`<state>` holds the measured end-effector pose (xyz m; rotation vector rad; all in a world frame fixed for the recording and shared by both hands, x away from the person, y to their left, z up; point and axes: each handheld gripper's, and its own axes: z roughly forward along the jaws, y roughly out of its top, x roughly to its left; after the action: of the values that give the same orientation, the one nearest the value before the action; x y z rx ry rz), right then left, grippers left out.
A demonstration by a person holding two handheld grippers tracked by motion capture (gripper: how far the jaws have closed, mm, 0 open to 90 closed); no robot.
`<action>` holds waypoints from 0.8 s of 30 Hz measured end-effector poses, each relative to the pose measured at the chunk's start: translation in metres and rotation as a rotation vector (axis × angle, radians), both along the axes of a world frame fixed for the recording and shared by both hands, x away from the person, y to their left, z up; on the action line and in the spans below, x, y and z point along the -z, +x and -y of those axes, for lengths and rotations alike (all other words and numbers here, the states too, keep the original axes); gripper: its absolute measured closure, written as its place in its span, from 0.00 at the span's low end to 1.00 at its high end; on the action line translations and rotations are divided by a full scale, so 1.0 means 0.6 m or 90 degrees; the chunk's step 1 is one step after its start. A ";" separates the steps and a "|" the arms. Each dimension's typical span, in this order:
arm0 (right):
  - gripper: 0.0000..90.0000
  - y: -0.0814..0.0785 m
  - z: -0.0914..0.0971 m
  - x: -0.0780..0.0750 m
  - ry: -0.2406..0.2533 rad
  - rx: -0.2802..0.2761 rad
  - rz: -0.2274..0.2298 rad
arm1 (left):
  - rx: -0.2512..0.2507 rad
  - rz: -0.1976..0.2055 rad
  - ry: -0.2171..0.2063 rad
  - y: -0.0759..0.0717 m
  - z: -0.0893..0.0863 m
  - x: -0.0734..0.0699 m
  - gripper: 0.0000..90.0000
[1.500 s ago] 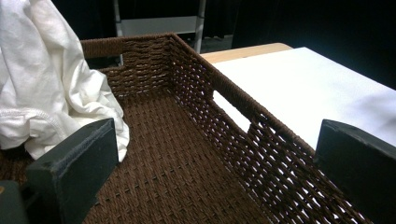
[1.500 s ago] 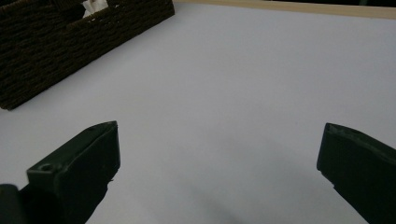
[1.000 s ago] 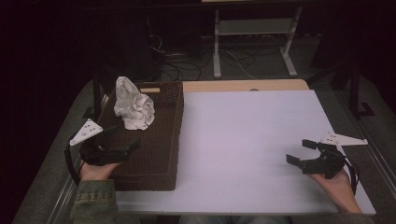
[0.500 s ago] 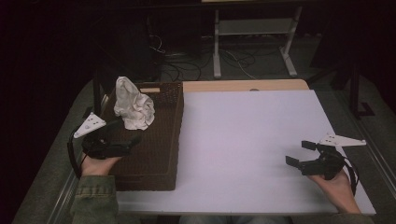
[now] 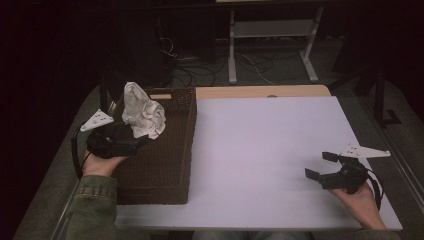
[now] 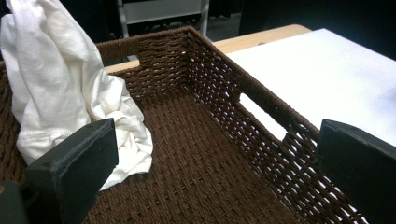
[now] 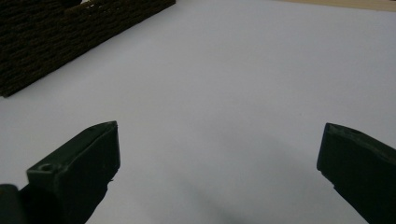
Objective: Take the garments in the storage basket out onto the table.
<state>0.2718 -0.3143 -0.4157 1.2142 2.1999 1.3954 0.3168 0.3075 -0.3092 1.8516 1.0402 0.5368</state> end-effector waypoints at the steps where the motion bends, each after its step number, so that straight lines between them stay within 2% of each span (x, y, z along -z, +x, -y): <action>1: 0.00 0.000 0.001 0.000 0.000 0.001 0.001 | 0.001 -0.002 0.004 0.004 0.000 -0.001 0.00; 9: 0.00 -0.003 0.001 0.001 0.001 0.002 0.006 | 0.002 -0.023 0.025 0.028 -0.001 -0.010 0.00; 14: 0.00 -0.004 0.000 0.002 -0.001 -0.002 0.002 | 0.001 -0.036 0.021 0.040 -0.006 -0.010 0.00; 20: 0.00 -0.004 -0.003 0.003 -0.005 -0.006 0.002 | -0.010 -0.036 0.027 0.052 -0.010 -0.014 0.00; 23: 0.00 -0.004 -0.004 0.004 -0.008 -0.008 0.002 | -0.013 -0.031 0.036 0.059 -0.010 -0.020 0.00; 24: 0.00 -0.004 -0.004 0.004 -0.007 -0.008 0.002 | -0.013 -0.028 0.048 0.063 -0.010 -0.024 0.00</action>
<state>0.2695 -0.3116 -0.4179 1.1953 2.2145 1.3864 0.3548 0.3137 -0.2949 1.9284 1.0830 0.5560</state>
